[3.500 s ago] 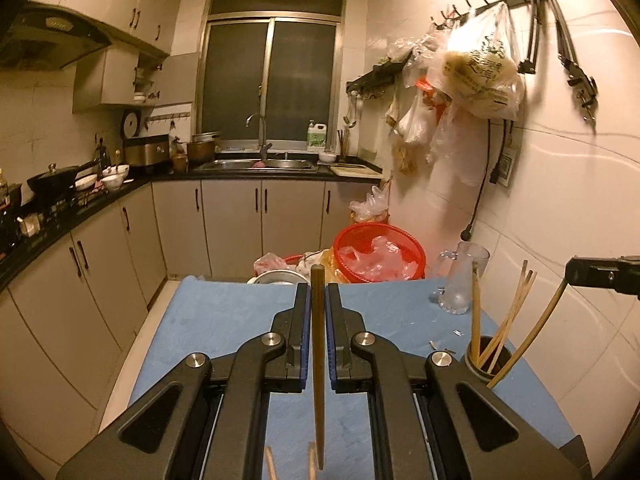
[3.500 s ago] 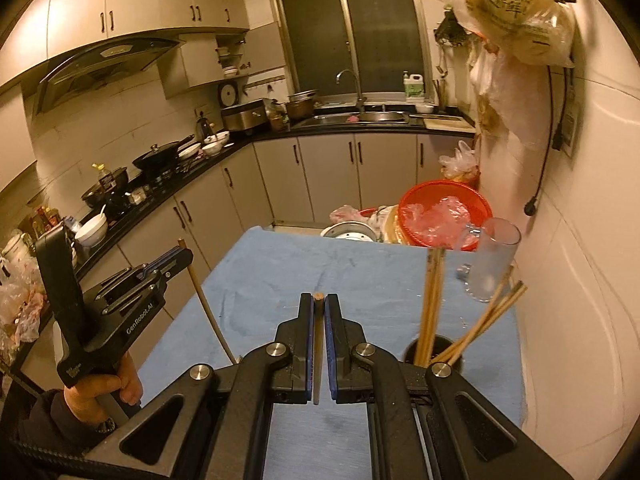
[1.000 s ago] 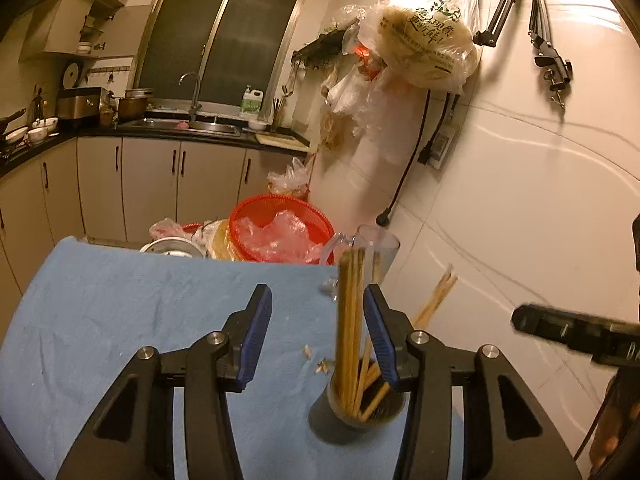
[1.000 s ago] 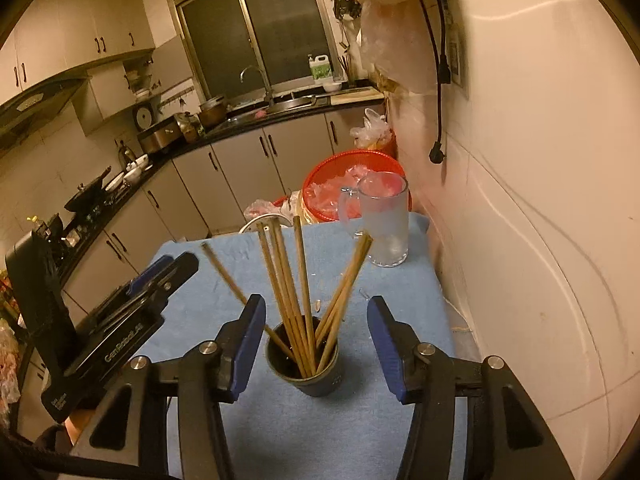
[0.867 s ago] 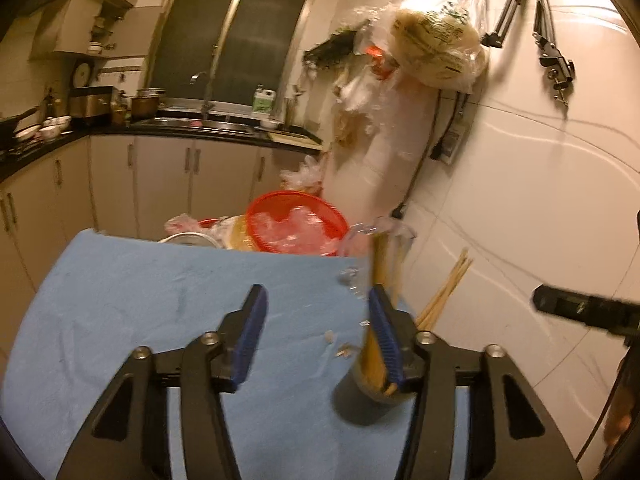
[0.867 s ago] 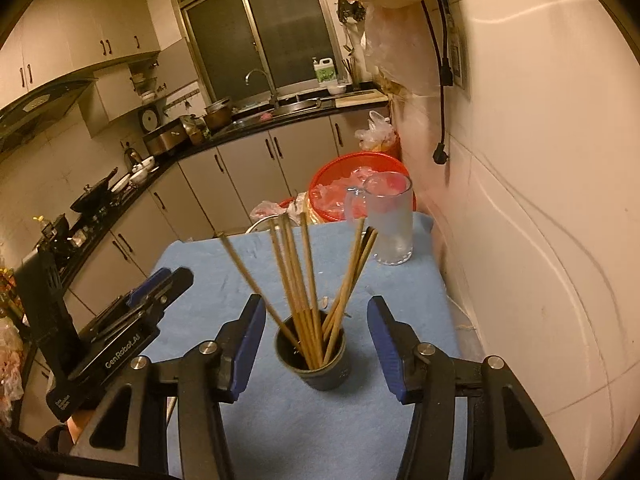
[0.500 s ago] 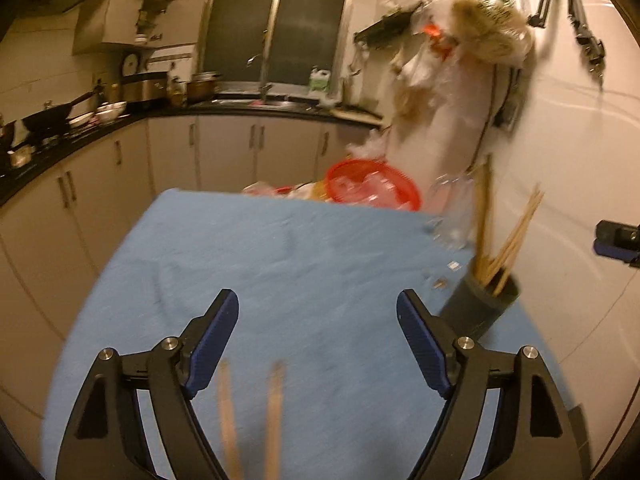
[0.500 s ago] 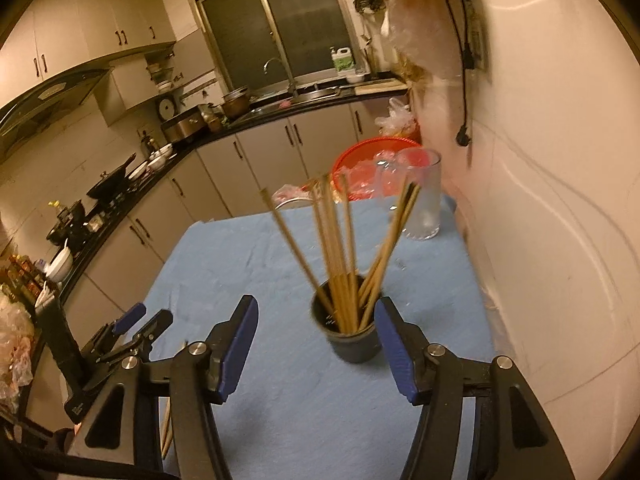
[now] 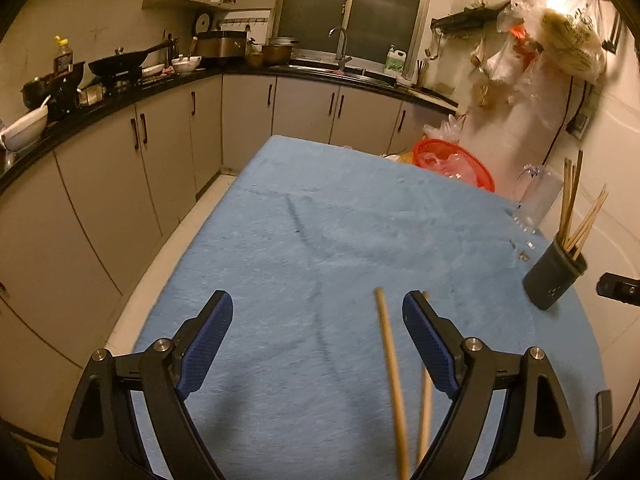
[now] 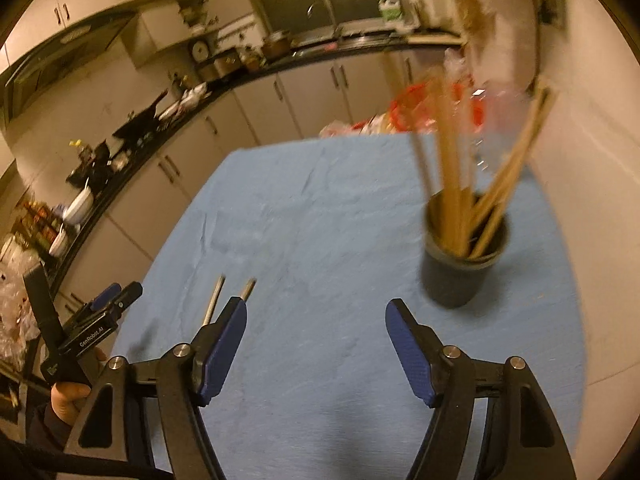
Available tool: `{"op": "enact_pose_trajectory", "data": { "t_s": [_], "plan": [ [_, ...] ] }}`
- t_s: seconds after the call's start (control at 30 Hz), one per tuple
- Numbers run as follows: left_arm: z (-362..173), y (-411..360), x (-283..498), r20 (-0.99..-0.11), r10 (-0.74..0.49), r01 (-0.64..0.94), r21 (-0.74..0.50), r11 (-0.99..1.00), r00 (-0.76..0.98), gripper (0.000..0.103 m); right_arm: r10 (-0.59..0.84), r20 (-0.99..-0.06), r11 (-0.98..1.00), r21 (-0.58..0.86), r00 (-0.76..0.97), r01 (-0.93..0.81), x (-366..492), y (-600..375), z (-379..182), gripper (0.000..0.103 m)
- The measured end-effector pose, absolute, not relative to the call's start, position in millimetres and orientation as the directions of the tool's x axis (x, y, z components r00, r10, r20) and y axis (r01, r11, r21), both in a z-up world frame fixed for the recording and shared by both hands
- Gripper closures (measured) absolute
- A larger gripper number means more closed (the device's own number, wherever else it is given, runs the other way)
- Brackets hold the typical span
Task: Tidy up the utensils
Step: 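Withdraw both open tools from the cup back over the loose chopsticks, then close the right tool on a chopstick while the left tool grasps another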
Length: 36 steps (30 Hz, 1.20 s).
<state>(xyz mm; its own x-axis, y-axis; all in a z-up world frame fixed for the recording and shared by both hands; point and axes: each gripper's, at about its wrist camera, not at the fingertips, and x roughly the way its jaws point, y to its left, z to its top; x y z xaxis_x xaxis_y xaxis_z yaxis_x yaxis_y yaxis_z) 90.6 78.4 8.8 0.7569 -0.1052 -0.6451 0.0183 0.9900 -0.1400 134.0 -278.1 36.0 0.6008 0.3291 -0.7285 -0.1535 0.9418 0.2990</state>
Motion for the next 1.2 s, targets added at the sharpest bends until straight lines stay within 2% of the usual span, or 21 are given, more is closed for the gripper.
{"op": "enact_pose_trajectory", "data": {
  "t_s": [0.37, 0.4, 0.47, 0.57, 0.63, 0.73, 0.8, 0.83, 1.1, 1.2],
  "plan": [
    [-10.4, 46.1, 119.9, -0.721, -0.171, 0.122, -0.121, 0.985, 0.672, 0.017, 0.354, -0.769, 0.935, 0.301, 0.532, -0.188, 146.8, -241.8, 8.0, 0.027],
    [-13.5, 41.1, 125.3, -0.732, -0.163, 0.122, -0.110, 0.986, 0.661, 0.018, 0.345, -0.776, 0.938, 0.294, 0.527, -0.182, 148.4, -240.9, 6.5, 0.029],
    [-20.2, 29.4, 136.4, -0.751, -0.176, 0.146, -0.106, 0.984, 0.637, 0.026, 0.329, -0.790, 0.944, 0.283, 0.517, -0.169, 151.9, -239.8, 4.2, 0.037],
    [-29.2, 11.6, 156.3, -0.775, -0.184, 0.172, -0.099, 0.980, 0.604, 0.037, 0.337, -0.801, 0.941, 0.294, 0.494, -0.166, 157.9, -238.6, -1.0, 0.043],
    [-36.0, 5.3, 168.4, -0.793, -0.183, 0.177, -0.097, 0.979, 0.581, 0.055, 0.328, -0.810, 0.945, 0.285, 0.487, -0.162, 161.2, -237.6, -3.5, 0.048],
    [-49.5, 0.6, 186.0, -0.825, -0.198, 0.173, -0.123, 0.977, 0.530, 0.075, 0.327, -0.821, 0.945, 0.283, 0.469, -0.164, 166.1, -234.7, -8.2, 0.054],
    [-57.6, -0.6, 194.1, -0.842, -0.197, 0.169, -0.129, 0.977, 0.503, 0.084, 0.328, -0.828, 0.945, 0.282, 0.455, -0.168, 171.0, -230.4, -11.9, 0.057],
    [-57.3, 0.5, 195.0, -0.836, -0.196, 0.169, -0.126, 0.978, 0.512, 0.094, 0.331, -0.830, 0.944, 0.285, 0.450, -0.169, 173.2, -229.0, -13.1, 0.058],
    [-59.4, 33.6, 196.4, -0.832, -0.272, 0.146, -0.230, 0.962, 0.484, 0.096, 0.469, -0.827, 0.883, 0.451, 0.310, -0.133, 225.4, -195.2, -50.3, 0.073],
    [-60.3, 44.1, 196.9, -0.827, -0.288, 0.129, -0.258, 0.958, 0.482, 0.096, 0.474, -0.833, 0.880, 0.461, 0.287, -0.115, 241.6, -179.2, -63.3, 0.077]
  ]
}}
